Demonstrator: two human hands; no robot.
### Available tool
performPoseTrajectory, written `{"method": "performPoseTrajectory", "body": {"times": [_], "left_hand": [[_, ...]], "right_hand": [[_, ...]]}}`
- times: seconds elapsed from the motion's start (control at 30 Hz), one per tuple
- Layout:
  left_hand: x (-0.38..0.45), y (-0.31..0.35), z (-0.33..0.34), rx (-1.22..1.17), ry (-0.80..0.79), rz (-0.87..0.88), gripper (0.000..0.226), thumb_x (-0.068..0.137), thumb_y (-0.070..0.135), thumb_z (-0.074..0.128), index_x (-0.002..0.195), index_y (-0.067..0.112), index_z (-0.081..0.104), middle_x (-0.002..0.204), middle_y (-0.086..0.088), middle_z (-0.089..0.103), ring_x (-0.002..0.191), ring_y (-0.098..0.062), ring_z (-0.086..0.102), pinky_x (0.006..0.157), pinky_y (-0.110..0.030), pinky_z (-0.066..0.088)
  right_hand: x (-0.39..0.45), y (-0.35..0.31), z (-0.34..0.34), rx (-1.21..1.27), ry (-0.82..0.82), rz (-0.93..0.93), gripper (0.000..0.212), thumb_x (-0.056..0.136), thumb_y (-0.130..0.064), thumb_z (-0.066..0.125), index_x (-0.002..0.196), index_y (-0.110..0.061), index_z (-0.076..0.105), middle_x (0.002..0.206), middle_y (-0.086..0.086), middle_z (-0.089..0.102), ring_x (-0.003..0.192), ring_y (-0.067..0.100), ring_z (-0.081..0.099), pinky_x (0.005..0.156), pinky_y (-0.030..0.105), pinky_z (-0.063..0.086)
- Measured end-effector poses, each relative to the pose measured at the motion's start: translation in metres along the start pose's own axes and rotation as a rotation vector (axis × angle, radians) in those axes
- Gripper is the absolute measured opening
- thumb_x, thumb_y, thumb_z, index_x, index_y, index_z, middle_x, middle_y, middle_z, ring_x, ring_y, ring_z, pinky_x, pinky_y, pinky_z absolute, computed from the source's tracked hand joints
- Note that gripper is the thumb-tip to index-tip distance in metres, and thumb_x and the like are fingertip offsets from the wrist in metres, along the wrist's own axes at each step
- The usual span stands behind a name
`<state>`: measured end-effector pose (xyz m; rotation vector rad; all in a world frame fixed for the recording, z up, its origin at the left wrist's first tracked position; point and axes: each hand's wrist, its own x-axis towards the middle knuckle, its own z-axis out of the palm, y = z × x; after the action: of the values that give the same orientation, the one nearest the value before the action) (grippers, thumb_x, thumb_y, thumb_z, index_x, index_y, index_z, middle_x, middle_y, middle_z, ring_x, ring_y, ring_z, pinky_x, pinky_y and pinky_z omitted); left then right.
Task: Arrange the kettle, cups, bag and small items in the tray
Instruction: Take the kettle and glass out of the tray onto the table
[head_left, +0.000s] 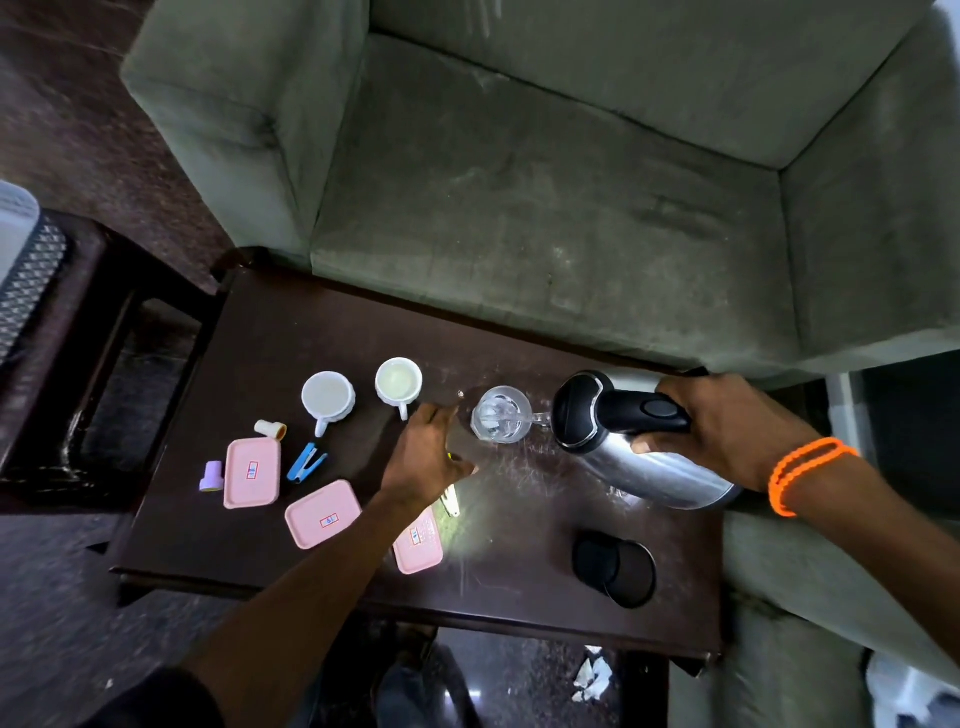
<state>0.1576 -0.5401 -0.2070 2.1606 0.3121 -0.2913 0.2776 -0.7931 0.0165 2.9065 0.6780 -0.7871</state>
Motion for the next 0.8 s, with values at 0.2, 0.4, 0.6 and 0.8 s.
{"method": "performPoseTrajectory", "body": {"times": [0.2, 0.4, 0.6, 0.8], "left_hand": [[-0.005, -0.011, 0.001, 0.004, -0.004, -0.028, 0.084, 0.064, 0.026, 0.093, 0.138, 0.007, 0.059, 0.132, -0.010, 0.057, 0.119, -0.029, 0.061, 0.102, -0.035, 0.051], [-0.008, -0.020, -0.003, 0.000, 0.000, -0.040, 0.084, 0.065, 0.029, 0.093, 0.139, 0.008, 0.057, 0.136, -0.008, 0.055, 0.123, -0.027, 0.060, 0.104, -0.037, 0.050], [-0.013, -0.027, -0.012, -0.003, 0.001, -0.048, 0.084, 0.066, 0.032, 0.093, 0.139, 0.011, 0.057, 0.136, -0.007, 0.056, 0.124, -0.025, 0.060, 0.104, -0.037, 0.051], [-0.023, -0.040, -0.026, 0.032, 0.043, -0.055, 0.078, 0.065, 0.031, 0.091, 0.134, 0.012, 0.060, 0.126, -0.008, 0.059, 0.112, -0.026, 0.063, 0.095, -0.037, 0.054]], "right_hand": [[0.005, 0.002, 0.007, 0.001, 0.005, -0.003, 0.044, 0.069, -0.063, 0.076, 0.083, -0.025, 0.059, 0.075, 0.002, 0.067, 0.072, 0.028, 0.065, 0.066, 0.040, 0.055], [0.016, 0.006, 0.023, 0.012, 0.009, -0.019, 0.040, 0.070, -0.058, 0.079, 0.079, -0.027, 0.056, 0.074, 0.003, 0.067, 0.070, 0.028, 0.064, 0.065, 0.040, 0.055], [0.024, 0.020, 0.052, 0.075, 0.051, -0.013, 0.038, 0.070, -0.051, 0.083, 0.077, -0.022, 0.059, 0.071, 0.006, 0.065, 0.069, 0.029, 0.061, 0.066, 0.042, 0.052], [0.019, 0.036, 0.078, 0.323, 0.121, -0.010, 0.032, 0.068, -0.035, 0.088, 0.069, -0.029, 0.056, 0.061, -0.003, 0.057, 0.060, 0.014, 0.054, 0.061, 0.029, 0.044]]}}
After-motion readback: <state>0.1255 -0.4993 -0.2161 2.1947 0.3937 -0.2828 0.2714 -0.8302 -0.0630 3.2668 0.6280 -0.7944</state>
